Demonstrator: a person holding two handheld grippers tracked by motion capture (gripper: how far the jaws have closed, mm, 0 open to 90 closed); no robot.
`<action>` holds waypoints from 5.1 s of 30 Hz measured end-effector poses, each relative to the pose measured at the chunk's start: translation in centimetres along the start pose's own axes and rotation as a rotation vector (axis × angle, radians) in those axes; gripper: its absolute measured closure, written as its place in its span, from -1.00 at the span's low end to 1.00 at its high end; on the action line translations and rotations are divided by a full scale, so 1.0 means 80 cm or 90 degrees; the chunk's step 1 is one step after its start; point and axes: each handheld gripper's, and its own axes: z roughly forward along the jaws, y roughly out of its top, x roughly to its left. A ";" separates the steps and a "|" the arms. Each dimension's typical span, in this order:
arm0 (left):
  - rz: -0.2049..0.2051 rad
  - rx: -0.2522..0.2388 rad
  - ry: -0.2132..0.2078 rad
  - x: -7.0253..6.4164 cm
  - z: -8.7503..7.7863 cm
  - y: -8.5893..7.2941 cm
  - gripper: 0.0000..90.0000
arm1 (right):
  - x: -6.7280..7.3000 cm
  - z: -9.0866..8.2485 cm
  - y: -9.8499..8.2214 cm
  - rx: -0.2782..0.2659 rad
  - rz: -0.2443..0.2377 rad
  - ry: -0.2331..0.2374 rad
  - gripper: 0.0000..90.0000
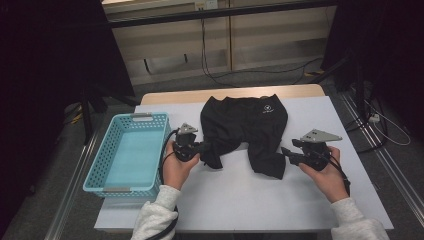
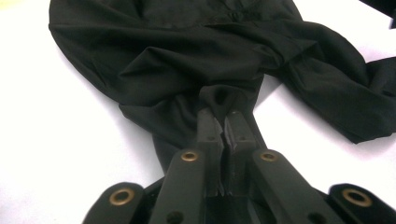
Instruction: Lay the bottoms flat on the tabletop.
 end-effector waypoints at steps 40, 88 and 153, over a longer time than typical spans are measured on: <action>0.037 -0.013 -0.048 -0.034 0.025 0.007 -0.35 | 0.040 0.021 0.007 0.039 -0.015 0.068 0.28; 0.051 0.014 -0.071 -0.061 0.044 0.006 -0.45 | 0.029 -0.066 -0.033 0.055 -0.029 0.097 0.55; 0.053 0.020 -0.064 -0.053 0.045 0.005 -0.51 | -0.014 0.023 -0.016 0.102 0.015 -0.006 0.30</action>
